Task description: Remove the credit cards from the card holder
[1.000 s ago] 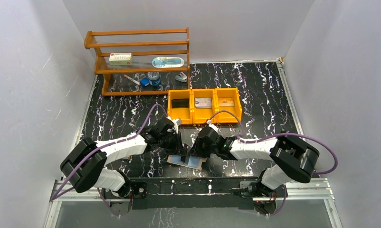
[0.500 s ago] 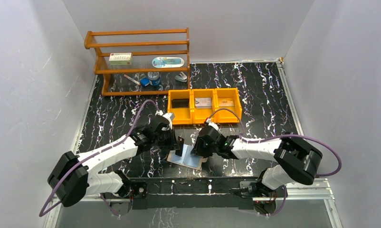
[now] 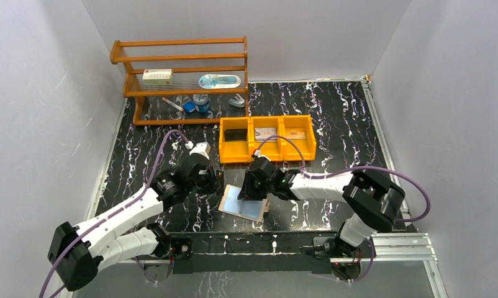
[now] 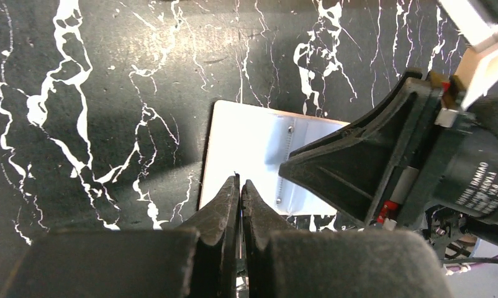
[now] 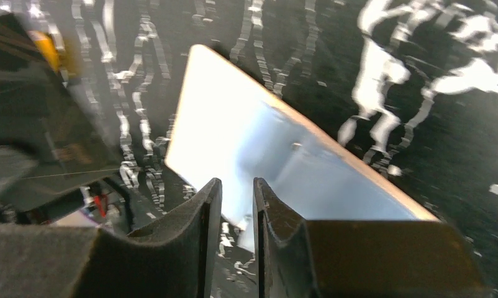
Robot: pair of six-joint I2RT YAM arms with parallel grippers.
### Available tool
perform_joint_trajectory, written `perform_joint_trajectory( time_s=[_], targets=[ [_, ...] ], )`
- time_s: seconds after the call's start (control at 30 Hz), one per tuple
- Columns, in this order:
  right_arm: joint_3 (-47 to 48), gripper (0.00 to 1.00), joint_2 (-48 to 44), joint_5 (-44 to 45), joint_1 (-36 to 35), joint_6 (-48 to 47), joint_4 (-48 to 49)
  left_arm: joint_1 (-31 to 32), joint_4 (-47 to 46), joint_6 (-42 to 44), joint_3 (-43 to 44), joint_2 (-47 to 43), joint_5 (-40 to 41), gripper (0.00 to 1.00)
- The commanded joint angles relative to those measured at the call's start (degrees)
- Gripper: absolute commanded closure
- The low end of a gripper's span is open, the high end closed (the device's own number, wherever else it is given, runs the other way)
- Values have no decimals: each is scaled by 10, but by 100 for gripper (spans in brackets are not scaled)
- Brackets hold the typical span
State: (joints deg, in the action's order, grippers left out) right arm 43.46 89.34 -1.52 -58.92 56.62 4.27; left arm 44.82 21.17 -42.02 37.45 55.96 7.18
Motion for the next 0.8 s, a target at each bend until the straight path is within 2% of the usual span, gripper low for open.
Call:
perform_joint_trajectory(
  time_s=[0.0,0.2,0.37,0.53,0.63,0.77],
  targets=[
    [-1,66,-2,50,0,13,-66,0,29,-7,-1,-21,36,100],
    [-57,62,-42,78,3,4,-67,1,20,-7,-7,-8,26,100],
    [-34,59,-52,67,3,-31,-68,0,-5,7,-3,2,-3,100],
    [-25,51,-92,122,3,-42,-73,-5,-16,12,0,-2,-24,100],
    [-38,43,-128,184,3,-38,-82,-64,0,34,9,-12,-60,100],
    [-77,35,-187,244,4,-53,-52,-155,-28,50,-3,-36,-178,100]
  ],
)
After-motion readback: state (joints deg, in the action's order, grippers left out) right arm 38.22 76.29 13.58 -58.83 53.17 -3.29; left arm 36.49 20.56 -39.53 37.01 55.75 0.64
